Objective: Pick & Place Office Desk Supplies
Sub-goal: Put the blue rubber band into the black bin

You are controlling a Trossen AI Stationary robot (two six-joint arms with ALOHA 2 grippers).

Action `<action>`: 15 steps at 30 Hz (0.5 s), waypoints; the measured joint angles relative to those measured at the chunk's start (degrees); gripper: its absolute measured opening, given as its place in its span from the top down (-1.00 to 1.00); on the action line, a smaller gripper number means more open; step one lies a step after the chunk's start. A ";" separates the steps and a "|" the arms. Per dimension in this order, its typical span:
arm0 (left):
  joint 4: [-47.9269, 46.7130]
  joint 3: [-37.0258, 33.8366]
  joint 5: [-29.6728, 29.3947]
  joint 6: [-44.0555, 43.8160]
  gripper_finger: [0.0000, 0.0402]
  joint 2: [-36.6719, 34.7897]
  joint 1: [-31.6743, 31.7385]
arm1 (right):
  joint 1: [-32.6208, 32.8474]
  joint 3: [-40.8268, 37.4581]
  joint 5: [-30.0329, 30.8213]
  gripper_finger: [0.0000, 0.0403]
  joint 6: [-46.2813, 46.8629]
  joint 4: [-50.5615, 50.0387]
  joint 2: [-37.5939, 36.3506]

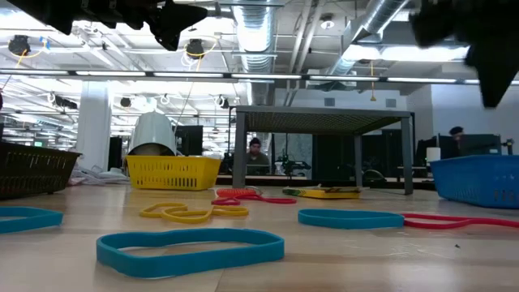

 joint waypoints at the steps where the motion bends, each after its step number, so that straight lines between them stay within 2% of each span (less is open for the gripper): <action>1: 0.01 0.00 0.00 0.01 -0.05 -0.01 0.00 | 1.48 1.23 0.00 -0.05 1.80 -0.03 0.00; 7: 0.03 0.00 0.00 0.00 -0.05 0.00 -0.02 | 10.23 7.57 0.30 0.03 16.50 -0.14 0.20; 10: -0.06 0.00 0.01 -0.44 -0.05 -0.01 0.00 | 14.09 8.35 1.68 0.07 26.05 -0.04 1.45; 15: -0.08 0.00 0.02 -1.31 -0.05 0.00 -0.01 | 18.33 8.38 0.89 0.10 32.14 2.29 6.89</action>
